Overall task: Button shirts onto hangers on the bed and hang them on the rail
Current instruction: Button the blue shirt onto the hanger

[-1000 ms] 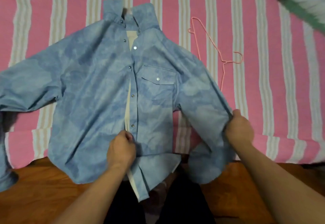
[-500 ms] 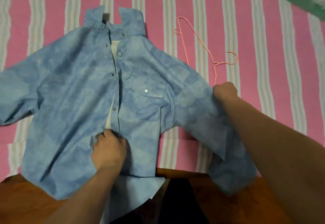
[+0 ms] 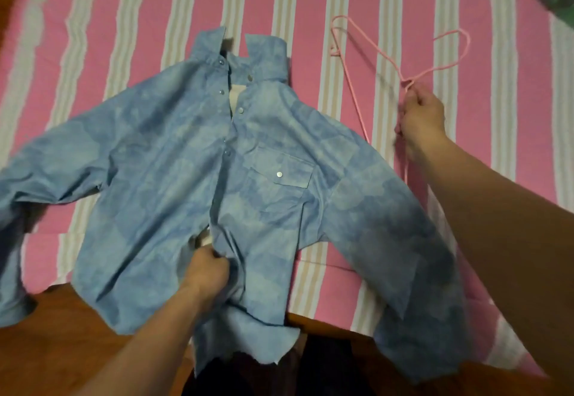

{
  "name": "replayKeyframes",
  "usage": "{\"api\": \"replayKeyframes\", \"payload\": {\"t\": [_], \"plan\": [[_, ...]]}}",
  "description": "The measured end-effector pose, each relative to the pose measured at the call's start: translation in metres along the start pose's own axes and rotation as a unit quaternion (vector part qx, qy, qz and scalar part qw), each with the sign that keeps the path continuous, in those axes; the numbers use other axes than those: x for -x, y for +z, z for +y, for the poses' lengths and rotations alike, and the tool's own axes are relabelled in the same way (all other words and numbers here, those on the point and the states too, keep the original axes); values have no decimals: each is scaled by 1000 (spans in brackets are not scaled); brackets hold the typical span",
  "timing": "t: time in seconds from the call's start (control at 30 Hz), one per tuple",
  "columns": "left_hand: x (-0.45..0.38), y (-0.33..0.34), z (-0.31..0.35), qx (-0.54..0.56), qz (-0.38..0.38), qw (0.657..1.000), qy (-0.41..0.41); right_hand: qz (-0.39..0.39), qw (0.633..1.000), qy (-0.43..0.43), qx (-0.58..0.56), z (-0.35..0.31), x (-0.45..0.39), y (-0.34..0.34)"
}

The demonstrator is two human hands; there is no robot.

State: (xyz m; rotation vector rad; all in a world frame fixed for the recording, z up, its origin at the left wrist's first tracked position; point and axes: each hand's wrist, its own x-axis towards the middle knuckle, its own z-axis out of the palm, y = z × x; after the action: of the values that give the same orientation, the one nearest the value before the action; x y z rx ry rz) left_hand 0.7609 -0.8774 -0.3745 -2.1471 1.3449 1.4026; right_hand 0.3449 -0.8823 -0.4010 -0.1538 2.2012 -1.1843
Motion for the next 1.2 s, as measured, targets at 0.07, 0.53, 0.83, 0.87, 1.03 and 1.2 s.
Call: {"api": "replayKeyframes", "payload": {"t": [0.07,0.53,0.83,0.87,1.03,1.2], "plan": [[32,6,3,250,-199,945,-73,-21,997,-72,9,-21,8,3],[-91,-59,57,-262,91,905,323,-216,971,-8,-103,-58,79,102],[-139,-62,77,-511,-92,805,288,-20,999,-23,41,-12,94,150],[-137,-67,71,-510,-111,806,279,-19,997,-52,58,-20,96,152],[-116,-112,52,-230,20,929,290,10,987,-94,130,-47,100,154],[-102,-215,34,64,210,951,219,76,984,-25,158,-55,118,128]]}}
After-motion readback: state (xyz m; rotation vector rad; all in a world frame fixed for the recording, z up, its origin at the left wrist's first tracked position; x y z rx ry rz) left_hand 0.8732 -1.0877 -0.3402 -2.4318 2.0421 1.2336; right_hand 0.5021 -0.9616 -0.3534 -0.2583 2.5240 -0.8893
